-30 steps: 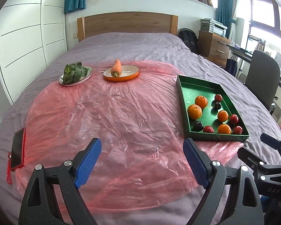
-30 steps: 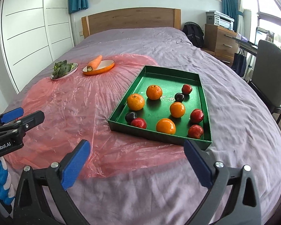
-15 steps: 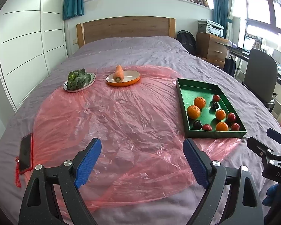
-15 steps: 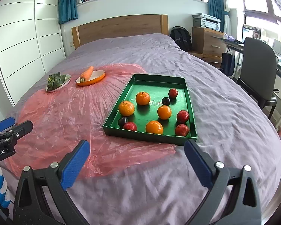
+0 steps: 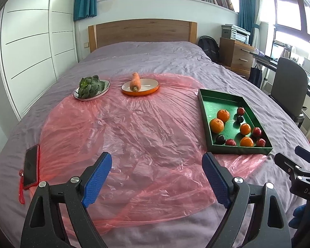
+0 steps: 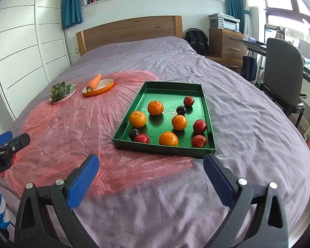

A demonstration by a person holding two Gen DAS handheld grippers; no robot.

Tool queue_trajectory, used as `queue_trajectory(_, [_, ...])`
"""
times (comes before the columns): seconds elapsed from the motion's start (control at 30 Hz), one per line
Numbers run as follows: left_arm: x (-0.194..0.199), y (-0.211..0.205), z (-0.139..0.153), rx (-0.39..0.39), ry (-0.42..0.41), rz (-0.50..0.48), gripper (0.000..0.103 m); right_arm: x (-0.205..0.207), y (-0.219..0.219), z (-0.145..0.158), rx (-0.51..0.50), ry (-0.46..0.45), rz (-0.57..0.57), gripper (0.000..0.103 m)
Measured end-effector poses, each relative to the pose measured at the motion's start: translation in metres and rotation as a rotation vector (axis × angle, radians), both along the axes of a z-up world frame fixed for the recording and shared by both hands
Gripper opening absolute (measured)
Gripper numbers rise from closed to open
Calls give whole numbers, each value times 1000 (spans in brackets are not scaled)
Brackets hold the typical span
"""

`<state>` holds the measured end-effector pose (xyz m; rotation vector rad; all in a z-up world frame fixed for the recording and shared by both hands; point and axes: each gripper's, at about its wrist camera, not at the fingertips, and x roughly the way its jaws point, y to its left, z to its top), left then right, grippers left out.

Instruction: Organize fruits

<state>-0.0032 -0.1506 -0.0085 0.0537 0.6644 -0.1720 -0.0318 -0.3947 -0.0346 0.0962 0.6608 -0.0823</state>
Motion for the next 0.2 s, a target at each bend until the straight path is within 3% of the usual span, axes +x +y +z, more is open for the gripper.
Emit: queue_trajectory(0.2, [1,3,2,3,-2,12,86,4,3,-2,1,6,7,103])
